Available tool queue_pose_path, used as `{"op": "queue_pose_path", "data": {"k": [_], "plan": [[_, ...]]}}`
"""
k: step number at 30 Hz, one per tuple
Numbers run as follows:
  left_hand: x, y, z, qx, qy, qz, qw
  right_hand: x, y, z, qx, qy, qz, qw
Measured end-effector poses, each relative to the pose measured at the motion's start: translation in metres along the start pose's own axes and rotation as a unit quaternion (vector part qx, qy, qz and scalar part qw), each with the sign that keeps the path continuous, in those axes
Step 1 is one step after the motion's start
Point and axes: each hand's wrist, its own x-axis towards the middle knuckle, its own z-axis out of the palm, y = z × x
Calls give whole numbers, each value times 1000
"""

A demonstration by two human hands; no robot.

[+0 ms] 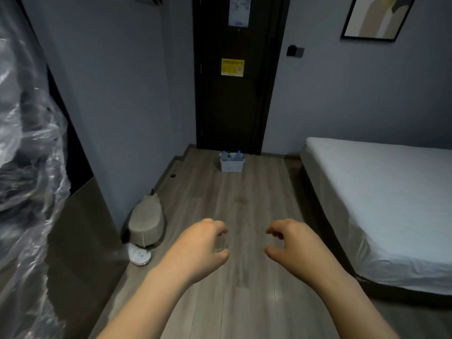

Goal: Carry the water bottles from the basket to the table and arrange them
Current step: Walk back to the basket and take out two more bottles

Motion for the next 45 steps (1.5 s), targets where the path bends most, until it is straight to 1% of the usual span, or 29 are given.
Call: {"op": "queue_pose_path", "data": {"k": [4, 9, 16, 19, 26, 30, 34, 37, 41, 45], "plan": [[84, -23, -10, -10, 13, 8, 1000, 80, 10, -7, 9, 13, 11, 1000], [185, -48, -24, -11, 10, 13, 1000, 171, 22, -15, 15, 14, 23, 1000], [306, -68, -22, -16, -14, 20, 1000, 284, 61, -20, 40, 4, 40, 998], [363, -74, -19, -17, -9, 20, 1000, 340, 83, -21, 40, 10, 40, 998], [500, -78, -12, -28, -11, -8, 1000, 475, 137, -41, 39, 15, 25, 999], [575, -79, -9, -42, 6, -29, 999, 552, 167, -56, 30, -2, 15, 999], [639, -89, -4, -47, 8, -39, 998, 620, 189, -65, 29, -31, 10, 999], [688, -104, -1, -51, 12, -50, 997, 667, 202, -63, 39, -46, 16, 998], [759, -130, 6, -58, 4, -55, 997, 733, 214, -55, 35, -29, 14, 999], [832, -166, 6, -62, -10, -53, 997, 808, 217, -52, 29, -41, 36, 998]]}}
